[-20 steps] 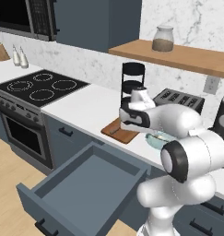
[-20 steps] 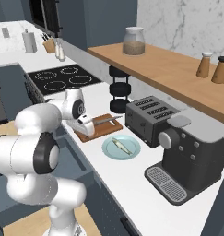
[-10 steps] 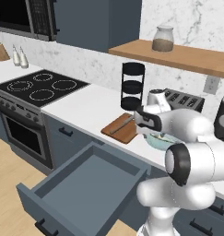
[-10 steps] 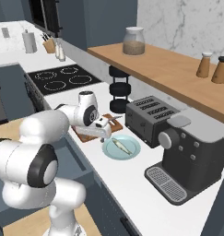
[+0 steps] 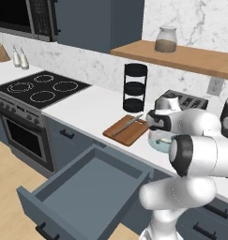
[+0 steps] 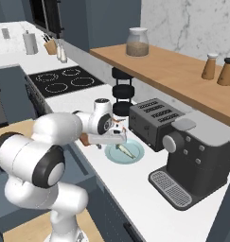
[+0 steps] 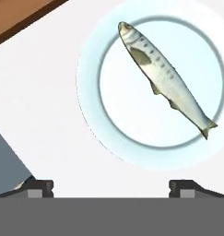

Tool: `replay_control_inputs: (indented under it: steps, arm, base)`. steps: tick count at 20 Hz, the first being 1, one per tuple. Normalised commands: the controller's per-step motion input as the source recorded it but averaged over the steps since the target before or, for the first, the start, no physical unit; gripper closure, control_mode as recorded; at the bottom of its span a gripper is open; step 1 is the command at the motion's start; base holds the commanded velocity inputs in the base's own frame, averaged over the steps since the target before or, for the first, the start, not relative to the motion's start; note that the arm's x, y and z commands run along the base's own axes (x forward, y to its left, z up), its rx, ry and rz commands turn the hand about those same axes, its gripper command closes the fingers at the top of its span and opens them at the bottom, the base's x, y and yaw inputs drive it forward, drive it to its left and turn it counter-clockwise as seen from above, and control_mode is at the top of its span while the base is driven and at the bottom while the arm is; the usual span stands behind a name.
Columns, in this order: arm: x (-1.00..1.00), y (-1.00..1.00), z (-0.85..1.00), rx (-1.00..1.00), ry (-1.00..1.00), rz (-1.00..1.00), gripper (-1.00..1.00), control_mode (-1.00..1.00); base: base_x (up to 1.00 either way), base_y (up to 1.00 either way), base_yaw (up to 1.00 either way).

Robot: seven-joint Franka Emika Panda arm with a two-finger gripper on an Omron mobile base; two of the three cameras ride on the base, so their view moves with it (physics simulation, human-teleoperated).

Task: Pick up the knife from the drawer and place it on the cutting board. Then place the meat from the plate to the cutting board.

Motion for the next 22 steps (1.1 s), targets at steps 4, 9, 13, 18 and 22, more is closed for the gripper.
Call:
replay_control_inputs:
  steps: [4,9,13,18,22]
  arm:
    - [0.40,-0.37,-0.05,0.00,0.00,0.24,-1.00,-1.00]
    - [0.55,-0.28,-0.15,0.00,0.03,0.23,-1.00,-1.00]
    - [0.49,-0.15,-0.39,0.00,0.08,0.18,-1.00,-1.00]
    - [0.63,0.00,-0.28,0.00,0.05,0.07,-1.00,-1.00]
    - [0.54,-0.01,-0.24,0.00,0.03,0.02,-1.00,-1.00]
  base:
    - [0.00,0.00,0.00]
    - [0.00,0.00,0.00]
    - [0.00,0.00,0.00]
    - [0.00,0.00,0.00]
    - [0.00,0.00,0.00]
